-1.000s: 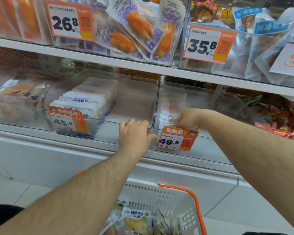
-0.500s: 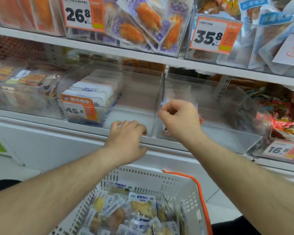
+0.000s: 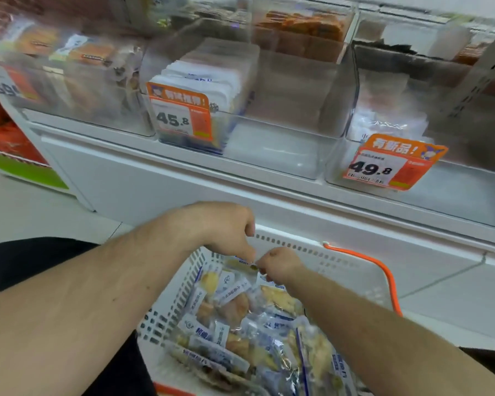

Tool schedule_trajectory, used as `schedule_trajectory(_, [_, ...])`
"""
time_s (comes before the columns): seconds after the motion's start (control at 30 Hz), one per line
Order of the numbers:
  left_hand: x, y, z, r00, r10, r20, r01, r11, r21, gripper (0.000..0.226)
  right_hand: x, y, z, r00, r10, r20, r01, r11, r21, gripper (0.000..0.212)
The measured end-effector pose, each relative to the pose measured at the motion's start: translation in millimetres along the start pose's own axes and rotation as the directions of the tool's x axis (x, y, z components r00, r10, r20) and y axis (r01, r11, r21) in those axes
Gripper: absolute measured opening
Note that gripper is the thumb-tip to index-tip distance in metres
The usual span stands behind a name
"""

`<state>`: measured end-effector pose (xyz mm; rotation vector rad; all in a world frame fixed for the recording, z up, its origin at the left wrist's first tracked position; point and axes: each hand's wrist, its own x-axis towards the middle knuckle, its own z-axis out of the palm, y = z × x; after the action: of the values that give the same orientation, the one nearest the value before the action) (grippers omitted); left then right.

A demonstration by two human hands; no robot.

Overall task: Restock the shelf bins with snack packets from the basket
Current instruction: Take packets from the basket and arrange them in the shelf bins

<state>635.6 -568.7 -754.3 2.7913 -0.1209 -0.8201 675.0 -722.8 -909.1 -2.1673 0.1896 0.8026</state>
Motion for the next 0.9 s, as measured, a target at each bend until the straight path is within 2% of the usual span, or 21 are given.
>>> schedule_trajectory(0.2, [5.8,0.2,-4.9,0.999,0.037,0.027,-0.038,0.999,0.030,0.055,27.5,39.6,46.9,0.984,0.127,0.127,-0.087,0.956,-0.280,0.018])
schedule_trajectory(0.3, [16.6,-3.2,-3.6,0.998,0.051,0.047,-0.053,0.998,0.029,0.039,30.1,42.7,59.0,0.980,0.118,0.157,-0.062,0.944,-0.324,0.027])
schedule_trajectory(0.37, [21.7,-4.7,-3.3,0.998,0.048,0.044,-0.050,0.998,0.047,0.034,36.0,44.0,65.4,0.976,0.115,0.184,-0.040,0.929,-0.369,0.022])
schedule_trajectory(0.47, [24.2,-3.3,-4.8,0.998,0.042,0.049,-0.045,0.997,0.057,0.048,43.0,45.5,71.4,0.969,0.143,0.200,-0.054,0.917,-0.394,0.016])
schedule_trajectory(0.6, [26.0,-2.6,-5.7,0.998,0.036,0.053,-0.039,0.998,0.051,0.052,44.9,47.1,74.8,0.976,0.095,0.196,0.006,0.888,-0.461,0.031])
schedule_trajectory(0.67, [27.8,-3.4,-4.5,0.997,0.034,0.063,-0.037,0.999,0.039,0.049,44.5,46.3,75.1,0.979,0.074,0.189,0.028,0.871,-0.490,0.022])
schedule_trajectory(0.73, [29.7,-4.2,-3.0,0.997,0.027,0.067,-0.030,0.999,0.039,0.035,42.5,42.5,70.7,0.985,0.043,0.167,0.041,0.884,-0.465,0.014])
schedule_trajectory(0.9, [28.2,-7.3,-2.0,0.999,0.022,0.034,-0.023,1.000,0.017,0.029,32.5,17.8,33.3,0.983,-0.123,0.139,0.173,0.879,-0.445,0.016])
